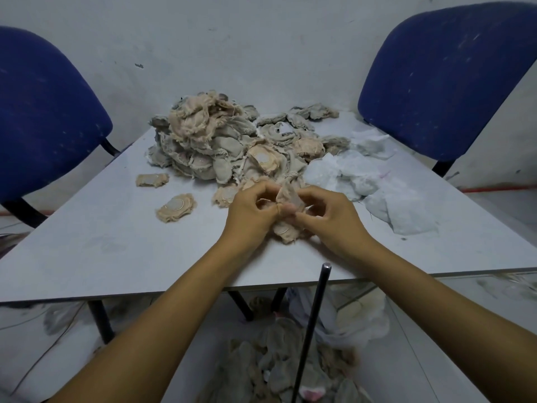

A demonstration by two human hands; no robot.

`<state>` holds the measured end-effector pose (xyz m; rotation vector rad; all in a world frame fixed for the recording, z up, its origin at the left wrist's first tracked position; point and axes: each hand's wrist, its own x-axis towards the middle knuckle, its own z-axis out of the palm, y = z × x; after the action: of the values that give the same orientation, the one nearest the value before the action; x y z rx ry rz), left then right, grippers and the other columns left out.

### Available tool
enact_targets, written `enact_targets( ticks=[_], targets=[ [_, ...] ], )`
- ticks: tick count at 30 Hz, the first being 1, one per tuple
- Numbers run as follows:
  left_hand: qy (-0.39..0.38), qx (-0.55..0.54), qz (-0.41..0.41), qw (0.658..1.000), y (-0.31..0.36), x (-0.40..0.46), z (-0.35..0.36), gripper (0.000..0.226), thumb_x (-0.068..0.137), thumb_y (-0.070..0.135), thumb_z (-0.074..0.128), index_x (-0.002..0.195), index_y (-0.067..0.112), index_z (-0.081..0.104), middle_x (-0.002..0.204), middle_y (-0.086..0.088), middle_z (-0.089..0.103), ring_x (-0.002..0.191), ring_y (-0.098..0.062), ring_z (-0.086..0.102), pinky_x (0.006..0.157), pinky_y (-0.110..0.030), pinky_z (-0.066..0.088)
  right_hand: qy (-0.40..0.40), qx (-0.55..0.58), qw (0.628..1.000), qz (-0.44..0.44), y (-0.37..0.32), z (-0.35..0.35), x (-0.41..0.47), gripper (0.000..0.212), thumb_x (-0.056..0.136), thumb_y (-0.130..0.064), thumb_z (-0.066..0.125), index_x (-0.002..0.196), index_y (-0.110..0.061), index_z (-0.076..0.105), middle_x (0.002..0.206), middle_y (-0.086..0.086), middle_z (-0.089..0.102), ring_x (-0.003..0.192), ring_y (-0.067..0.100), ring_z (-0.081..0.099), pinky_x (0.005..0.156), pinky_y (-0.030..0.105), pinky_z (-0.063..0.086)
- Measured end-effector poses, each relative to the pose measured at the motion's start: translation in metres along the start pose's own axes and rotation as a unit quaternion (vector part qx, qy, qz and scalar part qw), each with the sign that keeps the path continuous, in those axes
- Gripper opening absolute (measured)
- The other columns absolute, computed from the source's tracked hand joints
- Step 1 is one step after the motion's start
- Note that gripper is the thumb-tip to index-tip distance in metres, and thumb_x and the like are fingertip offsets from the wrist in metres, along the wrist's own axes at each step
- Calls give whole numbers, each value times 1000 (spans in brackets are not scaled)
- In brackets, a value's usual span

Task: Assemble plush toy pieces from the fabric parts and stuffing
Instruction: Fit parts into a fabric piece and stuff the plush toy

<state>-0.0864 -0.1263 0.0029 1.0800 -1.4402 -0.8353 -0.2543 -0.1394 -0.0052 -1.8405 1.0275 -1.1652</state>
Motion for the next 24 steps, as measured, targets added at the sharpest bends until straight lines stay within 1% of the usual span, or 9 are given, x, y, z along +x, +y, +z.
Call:
enact_targets(
  ticks=[2,4,6,10,12,15,19,22,24],
  targets=[
    [-45,-1,-16,999,0,2,-2,21,75,5,81,84,19,70,86,-6,66,81,-19,60,79,-41,52,42,40,998,17,1,-2,0,15,86,-13,76,101,-16,73,82,6,73,72,24,70,65,41,59],
    [-48,22,-27,998,-2,4,-3,24,78,2,79,86,22,69,83,-6,64,79,-17,59,76,-42,51,69,72,995,31,2,-3,1,16,88,-8,73,101,-17,70,74,13,69,65,23,68,58,38,57],
    [-38,64,-22,997,-3,3,0,29,82,8,78,91,32,64,79,4,62,73,-11,59,71,-35,51,80,93,992,42,1,-3,0,19,88,-9,73,101,-18,63,71,17,67,59,21,65,52,31,54],
    [-60,87,56,993,1,-1,2,51,86,17,74,123,46,54,112,28,62,101,5,62,79,-15,51,36,57,997,42,1,-1,1,8,94,-16,68,101,-12,67,69,6,66,59,17,61,55,34,52],
    [-50,97,85,990,1,2,-1,46,85,11,74,120,38,61,118,20,63,106,-5,62,88,-27,54,18,44,998,45,1,-1,2,7,97,-20,64,102,-16,66,70,5,64,58,16,58,56,33,48],
    [-20,44,45,998,0,3,-4,35,81,1,76,102,28,69,98,-2,70,94,-28,67,86,-49,56,-10,33,999,36,-2,-2,0,6,98,-22,63,100,-18,67,74,7,61,61,15,56,54,35,46],
    [-12,-46,-17,999,2,1,-6,28,78,3,79,95,24,71,87,-9,70,74,-19,69,63,-32,58,-41,41,998,18,-5,-6,0,14,98,-20,61,102,-9,69,94,16,62,74,17,59,64,35,53],
    [-80,-152,-93,981,8,2,-6,28,74,13,80,100,11,68,91,-20,66,78,-27,64,64,-32,56,-47,25,999,11,-5,-6,1,16,98,-19,59,98,-6,69,100,18,54,76,16,55,67,33,53],
    [-135,-201,-111,964,10,2,-5,29,75,8,79,99,2,64,86,-16,63,74,-25,62,60,-27,53,-46,21,999,14,-4,-5,2,23,98,-21,58,98,0,68,102,19,52,76,19,56,67,36,53]
  ],
)
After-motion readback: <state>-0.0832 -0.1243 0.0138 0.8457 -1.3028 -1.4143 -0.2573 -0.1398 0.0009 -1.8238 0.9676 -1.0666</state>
